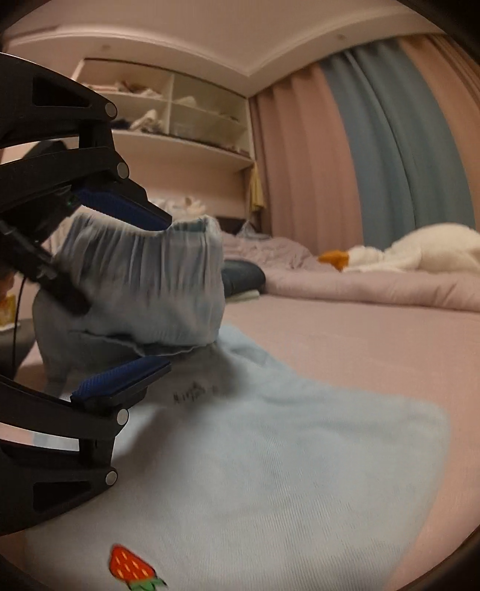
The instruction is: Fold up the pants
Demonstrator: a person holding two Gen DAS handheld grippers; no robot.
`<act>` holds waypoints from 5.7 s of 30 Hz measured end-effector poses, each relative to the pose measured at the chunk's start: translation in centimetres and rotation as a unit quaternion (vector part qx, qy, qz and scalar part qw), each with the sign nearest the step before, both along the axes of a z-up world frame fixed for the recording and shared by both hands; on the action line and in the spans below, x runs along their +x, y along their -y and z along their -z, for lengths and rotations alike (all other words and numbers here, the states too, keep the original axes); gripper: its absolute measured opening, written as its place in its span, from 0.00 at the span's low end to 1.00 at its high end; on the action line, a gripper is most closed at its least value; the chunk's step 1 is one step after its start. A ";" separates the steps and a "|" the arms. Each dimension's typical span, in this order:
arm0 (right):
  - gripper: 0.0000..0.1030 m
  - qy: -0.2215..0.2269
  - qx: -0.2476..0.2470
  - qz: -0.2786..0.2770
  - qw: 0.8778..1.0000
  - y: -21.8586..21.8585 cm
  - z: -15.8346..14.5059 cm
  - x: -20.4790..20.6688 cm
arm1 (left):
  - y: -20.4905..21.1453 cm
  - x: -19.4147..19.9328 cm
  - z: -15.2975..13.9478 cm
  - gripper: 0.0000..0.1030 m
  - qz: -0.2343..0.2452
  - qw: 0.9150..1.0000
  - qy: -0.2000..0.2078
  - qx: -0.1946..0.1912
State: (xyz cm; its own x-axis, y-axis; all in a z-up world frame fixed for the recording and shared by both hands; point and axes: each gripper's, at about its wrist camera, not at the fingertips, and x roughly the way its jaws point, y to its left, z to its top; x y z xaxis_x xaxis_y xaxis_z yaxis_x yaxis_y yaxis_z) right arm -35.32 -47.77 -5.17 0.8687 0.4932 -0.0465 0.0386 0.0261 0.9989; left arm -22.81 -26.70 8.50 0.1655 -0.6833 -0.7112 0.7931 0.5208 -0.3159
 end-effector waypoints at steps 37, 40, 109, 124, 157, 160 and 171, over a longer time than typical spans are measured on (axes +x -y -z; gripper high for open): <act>0.29 -0.158 -0.372 0.036 0.914 5.4 -6.5 -3.6 | -9.3 5.3 2.3 0.83 -0.148 0.984 -0.092 -0.024; 0.30 -0.201 -0.367 0.020 0.908 6.4 -3.5 -2.8 | -7.1 5.5 2.1 0.83 -0.134 0.987 -0.089 -0.016; 0.25 -0.139 -0.515 -0.064 0.844 1.5 -7.4 5.5 | -6.6 1.5 6.2 0.11 -0.033 0.988 -0.151 -0.013; 0.33 -0.196 -0.536 -0.035 0.820 7.4 -3.1 -10.5 | -6.6 3.1 5.6 0.25 -0.050 0.991 -0.120 0.010; 0.80 -0.126 -0.363 -0.140 0.912 11.8 -0.7 -5.7 | -3.3 8.2 7.2 0.62 -0.037 0.966 -0.244 -0.074; 0.80 -0.122 -0.375 -0.140 0.908 11.5 -0.7 -5.1 | -2.6 8.2 7.2 0.63 -0.032 0.967 -0.241 -0.072; 0.61 -0.149 -0.469 -0.104 0.864 9.0 -2.0 -5.9 | -2.1 7.5 6.4 0.36 -0.056 0.980 -0.189 -0.015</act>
